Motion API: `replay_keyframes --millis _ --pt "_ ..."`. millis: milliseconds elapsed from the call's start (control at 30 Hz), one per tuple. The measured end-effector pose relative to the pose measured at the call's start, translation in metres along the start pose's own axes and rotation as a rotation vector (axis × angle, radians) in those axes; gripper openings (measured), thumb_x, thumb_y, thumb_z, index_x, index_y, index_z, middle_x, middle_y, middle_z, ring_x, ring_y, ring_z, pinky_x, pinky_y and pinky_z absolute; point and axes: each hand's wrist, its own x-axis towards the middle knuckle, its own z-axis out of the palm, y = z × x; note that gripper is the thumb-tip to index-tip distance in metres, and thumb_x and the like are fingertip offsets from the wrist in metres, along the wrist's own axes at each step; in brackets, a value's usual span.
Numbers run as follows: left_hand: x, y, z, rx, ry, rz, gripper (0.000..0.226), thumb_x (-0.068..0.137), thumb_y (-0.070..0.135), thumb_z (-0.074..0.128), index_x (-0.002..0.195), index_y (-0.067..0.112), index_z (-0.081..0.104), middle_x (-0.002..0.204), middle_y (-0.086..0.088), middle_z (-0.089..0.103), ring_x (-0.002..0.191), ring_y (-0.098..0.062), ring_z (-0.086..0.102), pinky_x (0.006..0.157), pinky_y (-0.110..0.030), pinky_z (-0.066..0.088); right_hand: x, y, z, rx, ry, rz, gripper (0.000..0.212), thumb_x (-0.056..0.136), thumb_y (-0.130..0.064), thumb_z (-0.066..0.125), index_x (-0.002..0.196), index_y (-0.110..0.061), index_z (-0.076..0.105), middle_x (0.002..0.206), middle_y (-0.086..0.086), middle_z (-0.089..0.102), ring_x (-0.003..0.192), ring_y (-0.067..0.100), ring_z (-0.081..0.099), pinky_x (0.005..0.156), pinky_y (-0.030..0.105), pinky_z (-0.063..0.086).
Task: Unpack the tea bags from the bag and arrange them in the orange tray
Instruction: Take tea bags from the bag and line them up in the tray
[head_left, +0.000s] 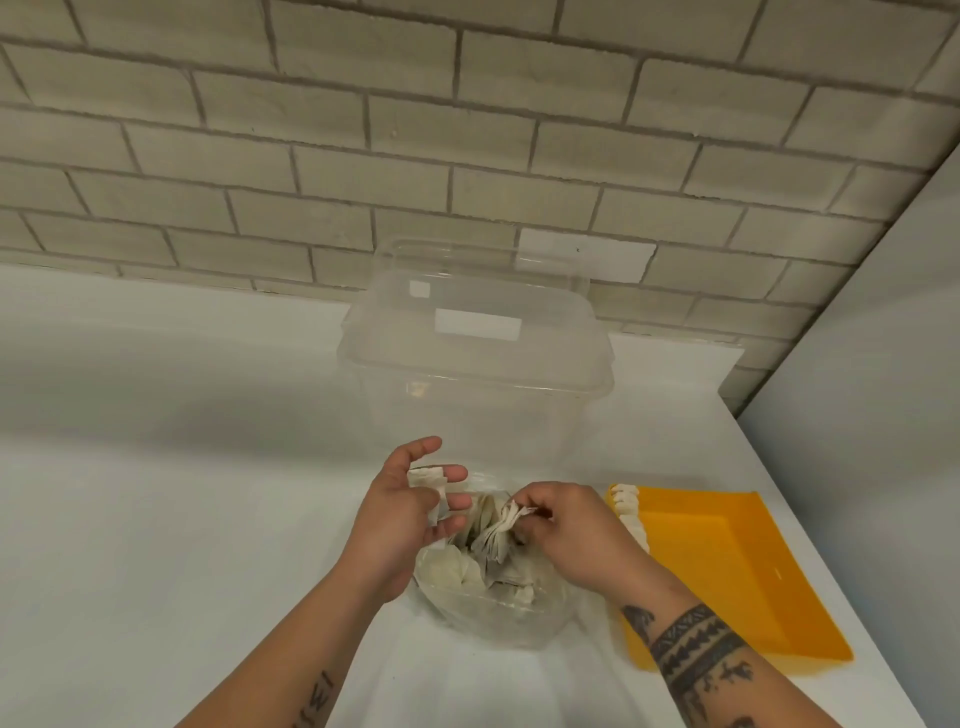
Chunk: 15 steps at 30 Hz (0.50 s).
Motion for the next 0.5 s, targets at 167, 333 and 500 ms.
replay_keyframes --millis 167,333,500 --pt "-0.002 0.004 0.014 0.081 -0.084 -0.007 0.035 0.098 0.006 0.056 0.119 0.032 0.067 0.115 -0.009 0.068 0.071 -0.019 0.059 0.069 -0.031 0.054 0.000 -0.004 -0.016 0.090 0.006 0.038 0.008 0.091 -0.027 0.072 0.085 -0.033 0.070 0.079 -0.008 0.072 0.073 0.009 0.066 0.070 0.025 0.052" --pt "0.002 0.000 0.018 0.196 -0.037 0.047 0.018 0.102 0.027 0.057 0.114 0.034 0.068 0.111 -0.004 0.070 0.068 -0.014 0.058 0.064 -0.028 0.050 0.003 -0.013 -0.020 -0.018 -0.009 0.035 0.015 0.089 -0.030 0.074 0.104 -0.025 0.075 0.083 -0.014 0.070 0.077 0.000 0.064 0.068 0.013 0.048" --pt "0.005 0.001 0.012 0.120 0.014 -0.014 0.016 0.103 0.025 0.057 0.111 0.028 0.070 0.104 -0.005 0.072 0.066 -0.015 0.057 0.059 -0.030 0.044 0.003 -0.015 -0.018 -0.101 -0.062 0.040 0.016 0.087 -0.033 0.076 0.102 -0.026 0.076 0.089 -0.010 0.073 0.078 0.002 0.065 0.069 0.016 0.049"
